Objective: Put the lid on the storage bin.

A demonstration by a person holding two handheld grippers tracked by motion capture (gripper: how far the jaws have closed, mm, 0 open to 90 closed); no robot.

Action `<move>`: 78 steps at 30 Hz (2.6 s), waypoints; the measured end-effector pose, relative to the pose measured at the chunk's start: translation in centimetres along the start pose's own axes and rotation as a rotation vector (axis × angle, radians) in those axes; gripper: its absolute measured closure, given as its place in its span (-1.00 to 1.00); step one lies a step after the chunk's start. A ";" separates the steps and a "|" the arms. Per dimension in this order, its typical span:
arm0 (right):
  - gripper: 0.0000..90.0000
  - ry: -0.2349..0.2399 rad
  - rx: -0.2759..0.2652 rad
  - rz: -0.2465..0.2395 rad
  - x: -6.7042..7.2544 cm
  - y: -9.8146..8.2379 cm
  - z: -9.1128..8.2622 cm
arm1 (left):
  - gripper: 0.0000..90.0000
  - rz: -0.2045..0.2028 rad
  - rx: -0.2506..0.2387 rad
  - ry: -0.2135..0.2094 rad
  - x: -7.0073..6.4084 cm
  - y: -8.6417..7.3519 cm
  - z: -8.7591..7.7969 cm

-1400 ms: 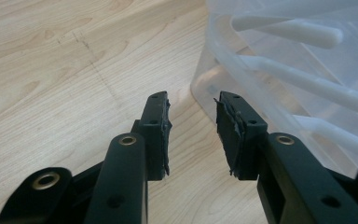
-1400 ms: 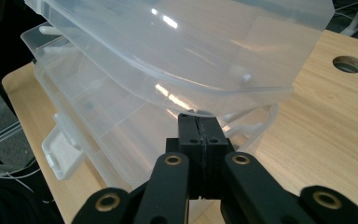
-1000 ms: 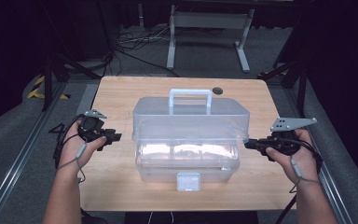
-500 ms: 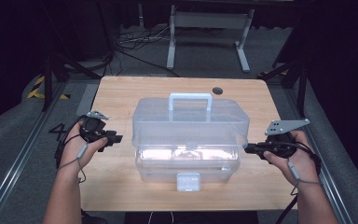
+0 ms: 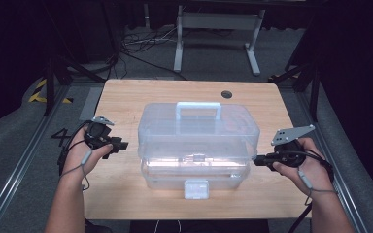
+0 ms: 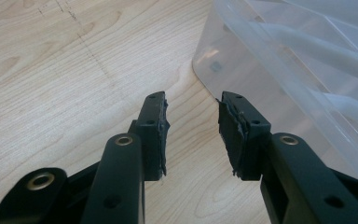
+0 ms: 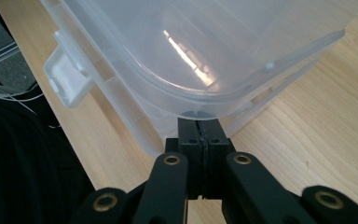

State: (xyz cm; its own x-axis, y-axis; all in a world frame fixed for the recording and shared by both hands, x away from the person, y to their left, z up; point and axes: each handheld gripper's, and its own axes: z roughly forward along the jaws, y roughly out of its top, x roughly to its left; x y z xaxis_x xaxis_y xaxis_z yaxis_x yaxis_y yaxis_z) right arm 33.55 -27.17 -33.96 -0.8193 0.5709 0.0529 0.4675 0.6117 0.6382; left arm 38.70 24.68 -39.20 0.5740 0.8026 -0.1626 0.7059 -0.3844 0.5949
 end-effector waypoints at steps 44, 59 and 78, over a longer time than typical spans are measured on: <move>0.91 0.041 0.272 -0.050 0.4 -0.6 2.7 | 0.32 0.024 0.053 -0.018 0.0 -0.2 0.8; 0.89 0.066 0.249 -0.050 0.4 -0.7 2.0 | 0.31 0.020 0.041 -0.015 0.2 -0.3 0.7; 0.90 0.041 0.047 -0.027 -0.4 -0.8 -1.7 | 0.27 0.014 0.043 -0.016 0.2 -0.1 0.9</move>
State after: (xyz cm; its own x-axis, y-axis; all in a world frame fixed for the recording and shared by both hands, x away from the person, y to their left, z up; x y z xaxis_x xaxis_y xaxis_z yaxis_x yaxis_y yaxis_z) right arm 32.93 -28.83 -33.22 -0.8443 0.5315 0.0680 0.4593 0.6523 0.6030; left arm 39.06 24.47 -40.01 0.5902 0.7896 -0.1677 0.7150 -0.4149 0.5627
